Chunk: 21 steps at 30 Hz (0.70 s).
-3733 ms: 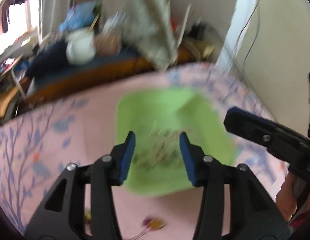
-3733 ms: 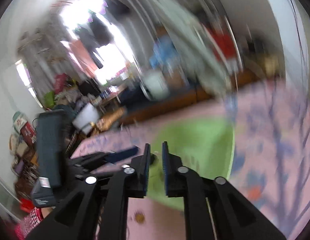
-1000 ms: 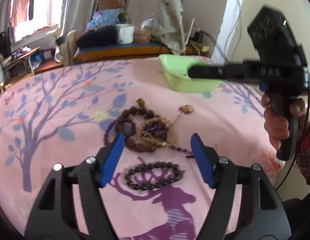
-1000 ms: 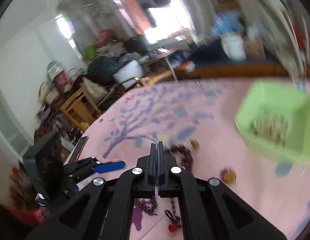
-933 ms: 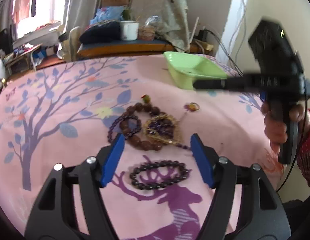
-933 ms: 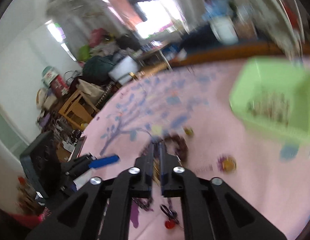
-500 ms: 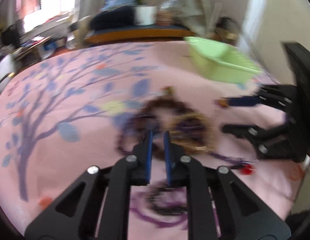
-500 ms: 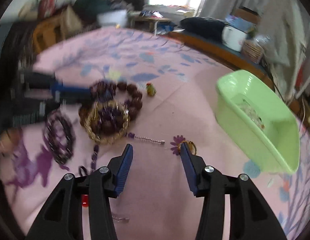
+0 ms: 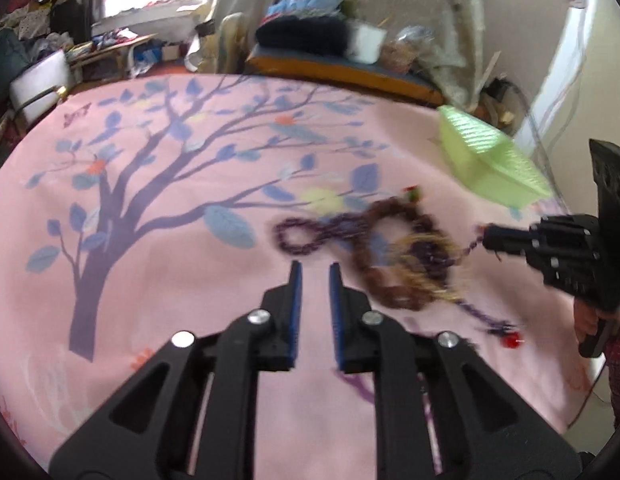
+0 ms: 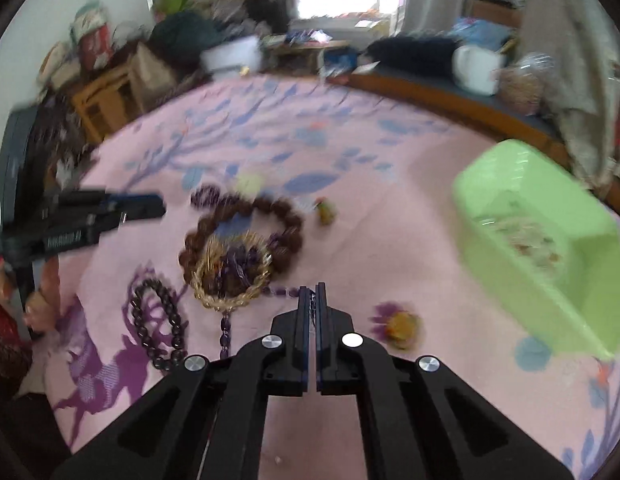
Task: Organize jewelry
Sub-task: 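Grasp the purple bead strand with the left gripper, carry it into the tray, release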
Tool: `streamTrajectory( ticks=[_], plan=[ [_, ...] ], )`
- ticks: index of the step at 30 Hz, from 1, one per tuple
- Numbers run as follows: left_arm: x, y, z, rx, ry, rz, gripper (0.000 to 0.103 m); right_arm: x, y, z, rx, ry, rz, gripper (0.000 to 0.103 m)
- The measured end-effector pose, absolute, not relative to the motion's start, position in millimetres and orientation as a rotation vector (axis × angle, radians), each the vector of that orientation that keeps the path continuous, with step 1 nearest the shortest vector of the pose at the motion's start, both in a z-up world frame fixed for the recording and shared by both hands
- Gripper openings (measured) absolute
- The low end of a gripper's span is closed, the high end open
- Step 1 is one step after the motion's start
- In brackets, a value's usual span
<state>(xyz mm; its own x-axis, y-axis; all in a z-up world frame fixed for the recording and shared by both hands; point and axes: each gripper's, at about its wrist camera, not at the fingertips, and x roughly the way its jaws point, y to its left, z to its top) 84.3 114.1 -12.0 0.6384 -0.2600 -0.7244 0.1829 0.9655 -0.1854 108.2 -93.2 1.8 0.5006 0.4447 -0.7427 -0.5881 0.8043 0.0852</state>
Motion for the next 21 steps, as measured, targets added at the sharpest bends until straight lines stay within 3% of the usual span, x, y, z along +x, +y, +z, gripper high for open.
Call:
streamTrajectory(
  ticks=[1, 3, 4, 17, 18, 19, 20, 21],
  plan=[
    [79, 106, -4, -0.085, 0.816, -0.276, 0.036, 105, -98, 10, -0.18, 0.813, 0.619, 0.0],
    [70, 86, 8, -0.041, 0.768, -0.326, 0.053, 94, -108, 32, -0.169, 0.747, 0.597, 0.0],
    [68, 77, 14, -0.025, 0.749, -0.351, 0.056, 92, -111, 40, -0.163, 0.724, 0.592, 0.0],
    [85, -44, 21, 0.22, 0.688, -0.558, 0.057, 45, -145, 141, -0.115, 0.428, 0.547, 0.0],
    [93, -50, 18, 0.221, 0.709, -0.562, 0.052, 43, -148, 147, -0.112, 0.41, 0.541, 0.0],
    [97, -51, 17, 0.216, 0.723, -0.573, 0.024, 39, -153, 154, -0.111, 0.389, 0.532, 0.0],
    [103, -52, 17, 0.208, 0.75, -0.591, 0.011, 37, -157, 160, -0.113, 0.372, 0.519, 0.0],
    [110, -53, 21, 0.187, 0.782, -0.614, 0.007, 37, -160, 164, -0.114, 0.36, 0.504, 0.0]
  ],
)
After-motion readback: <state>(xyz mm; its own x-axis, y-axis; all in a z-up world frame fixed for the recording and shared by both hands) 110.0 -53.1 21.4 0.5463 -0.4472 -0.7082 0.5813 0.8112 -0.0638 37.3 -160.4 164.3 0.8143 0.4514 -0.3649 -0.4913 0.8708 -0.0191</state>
